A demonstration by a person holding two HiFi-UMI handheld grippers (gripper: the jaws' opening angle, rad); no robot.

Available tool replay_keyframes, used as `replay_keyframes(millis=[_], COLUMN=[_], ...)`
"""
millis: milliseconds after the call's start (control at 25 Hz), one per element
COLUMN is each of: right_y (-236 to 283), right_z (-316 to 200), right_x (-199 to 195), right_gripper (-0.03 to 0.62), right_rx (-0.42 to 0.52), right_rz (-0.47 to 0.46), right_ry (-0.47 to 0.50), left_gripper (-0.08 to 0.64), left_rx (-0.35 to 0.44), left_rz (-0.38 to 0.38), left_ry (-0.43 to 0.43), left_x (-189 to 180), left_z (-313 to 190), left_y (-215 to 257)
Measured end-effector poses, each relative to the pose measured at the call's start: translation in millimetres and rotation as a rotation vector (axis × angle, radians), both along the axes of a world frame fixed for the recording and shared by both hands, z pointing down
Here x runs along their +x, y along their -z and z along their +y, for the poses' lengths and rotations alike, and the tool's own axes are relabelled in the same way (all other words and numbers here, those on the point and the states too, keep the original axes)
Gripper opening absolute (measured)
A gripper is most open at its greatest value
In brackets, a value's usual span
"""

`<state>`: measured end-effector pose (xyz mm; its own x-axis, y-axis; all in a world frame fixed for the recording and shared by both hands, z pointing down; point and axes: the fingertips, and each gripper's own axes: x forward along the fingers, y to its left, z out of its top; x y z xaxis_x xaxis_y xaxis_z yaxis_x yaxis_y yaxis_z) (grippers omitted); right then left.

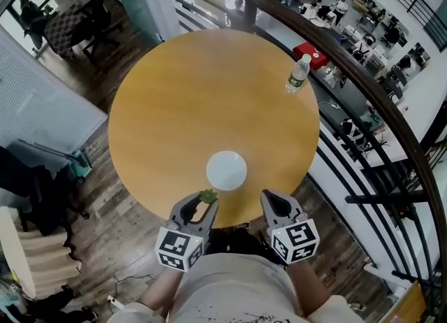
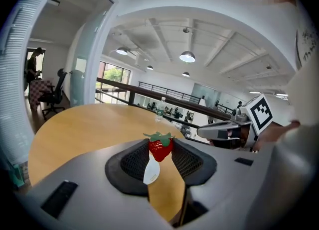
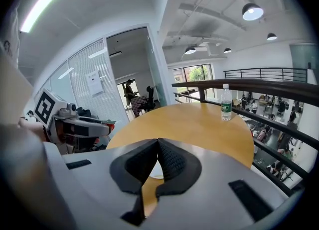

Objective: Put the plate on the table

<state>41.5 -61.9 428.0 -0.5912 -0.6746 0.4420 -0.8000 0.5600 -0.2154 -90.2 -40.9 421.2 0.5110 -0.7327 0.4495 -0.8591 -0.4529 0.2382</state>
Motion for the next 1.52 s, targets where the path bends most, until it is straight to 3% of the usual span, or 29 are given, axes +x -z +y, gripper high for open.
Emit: replay_keyframes(millis=[400, 1080, 1520], right_y=[-32.5, -74.4, -93.8], right_z=[-16.8, -49.7, -50.3], right_x=[-7.1, -14.6, -11.6], right_gripper=[0.020, 0.020, 0.020], right_rx=[-0.033, -0.090, -0.128], right_rz=[0.031, 0.041, 0.032], right_ry=[-0.008, -0.031, -0.045], left_gripper=[0.156, 0.156, 0.156], left_rx=[-0.005, -0.103, -0.147], left_rz=[-0.075, -0.153, -0.257], left_ry=[-0.090, -0.131, -0.203], left_x=[8.1, 3.9, 17.2], left_z=[-31.6, -77.7, -91.1], left_y=[-42.8, -115.4, -170.5])
